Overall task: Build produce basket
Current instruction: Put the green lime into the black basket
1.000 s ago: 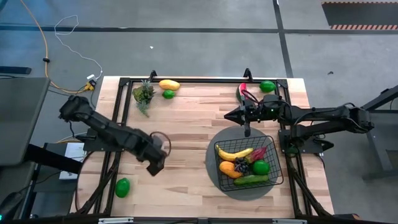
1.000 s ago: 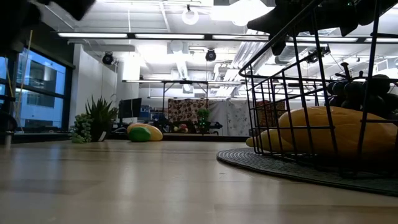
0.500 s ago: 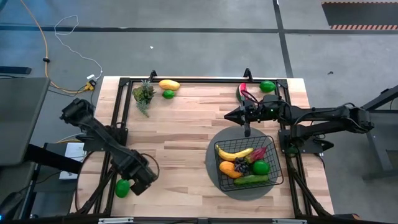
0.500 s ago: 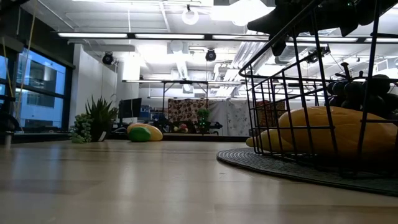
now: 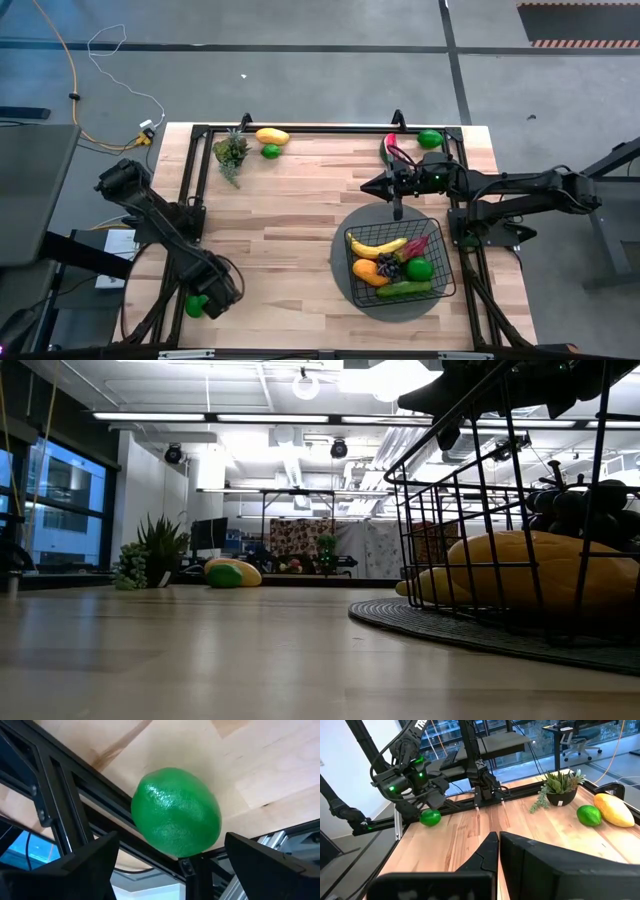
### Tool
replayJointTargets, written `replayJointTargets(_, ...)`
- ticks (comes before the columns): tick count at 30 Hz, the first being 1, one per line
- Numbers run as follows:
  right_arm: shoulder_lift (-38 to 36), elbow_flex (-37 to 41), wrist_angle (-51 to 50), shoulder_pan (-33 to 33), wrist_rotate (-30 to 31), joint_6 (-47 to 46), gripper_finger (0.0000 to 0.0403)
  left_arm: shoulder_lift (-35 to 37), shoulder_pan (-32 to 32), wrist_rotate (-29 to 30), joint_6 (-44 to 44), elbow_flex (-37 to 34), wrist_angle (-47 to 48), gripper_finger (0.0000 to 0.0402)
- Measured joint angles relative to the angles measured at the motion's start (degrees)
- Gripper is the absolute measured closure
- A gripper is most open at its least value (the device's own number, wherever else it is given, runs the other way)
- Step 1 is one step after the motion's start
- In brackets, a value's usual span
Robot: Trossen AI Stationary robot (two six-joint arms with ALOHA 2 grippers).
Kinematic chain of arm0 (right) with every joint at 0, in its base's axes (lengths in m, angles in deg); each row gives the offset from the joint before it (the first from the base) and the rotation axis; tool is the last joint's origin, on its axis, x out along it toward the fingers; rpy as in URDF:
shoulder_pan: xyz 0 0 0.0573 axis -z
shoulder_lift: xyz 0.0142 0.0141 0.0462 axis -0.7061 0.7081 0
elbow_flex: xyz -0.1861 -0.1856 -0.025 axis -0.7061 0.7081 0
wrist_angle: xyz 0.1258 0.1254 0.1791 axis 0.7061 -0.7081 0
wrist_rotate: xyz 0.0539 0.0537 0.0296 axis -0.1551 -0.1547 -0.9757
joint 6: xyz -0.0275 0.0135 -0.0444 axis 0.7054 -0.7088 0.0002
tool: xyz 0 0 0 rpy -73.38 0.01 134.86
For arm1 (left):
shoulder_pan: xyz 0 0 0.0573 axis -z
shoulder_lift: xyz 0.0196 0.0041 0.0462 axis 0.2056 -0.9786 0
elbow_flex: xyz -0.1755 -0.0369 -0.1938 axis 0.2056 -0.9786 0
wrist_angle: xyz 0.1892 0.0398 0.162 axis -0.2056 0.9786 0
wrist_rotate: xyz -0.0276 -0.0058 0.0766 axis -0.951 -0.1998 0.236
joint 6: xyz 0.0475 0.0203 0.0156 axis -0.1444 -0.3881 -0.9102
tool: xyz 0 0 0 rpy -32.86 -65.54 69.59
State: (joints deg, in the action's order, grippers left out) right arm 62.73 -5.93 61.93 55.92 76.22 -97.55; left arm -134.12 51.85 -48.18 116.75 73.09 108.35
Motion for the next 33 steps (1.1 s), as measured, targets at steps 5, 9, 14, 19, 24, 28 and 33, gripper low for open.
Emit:
replayJointTargets(5, 0.0, 0.0, 0.0, 0.0, 0.0, 0.0, 0.0403, -0.1, 0.5, 1.6, 1.3, 0.0, -0.3, 0.0051)
replayJointTargets(9, 0.0, 0.0, 0.0, 0.0, 0.0, 0.0, 0.0403, -1.8, 0.9, 1.5, 1.2, 0.0, -2.7, 0.0051)
replayJointTargets(14, 0.0, 0.0, -0.5, 0.0, 0.1, 0.0, 0.0403, -4.4, 2.2, -0.4, 1.1, 0.0, -5.2, 0.0051)
replayJointTargets(19, 0.0, 0.0, -1.1, 0.0, 0.2, 0.0, 0.0403, -6.7, 3.7, -1.1, 1.0, 0.0, -6.1, 0.0051)
replayJointTargets(24, 0.0, 0.0, -1.1, 0.0, 0.2, 0.0, 0.0403, -8.2, 4.5, -1.3, 1.0, 0.0, -8.7, 0.0051)
replayJointTargets(28, 0.0, 0.0, -1.1, 0.0, 0.2, 0.0, 0.0403, -8.9, 4.4, -1.5, 1.0, 0.0, -10.5, 0.0051)
replayJointTargets(33, 0.0, 0.0, -1.3, 0.0, 0.2, 0.0, 0.0403, -9.0, 4.4, -1.5, 0.5, 0.0, -11.6, 0.0051)
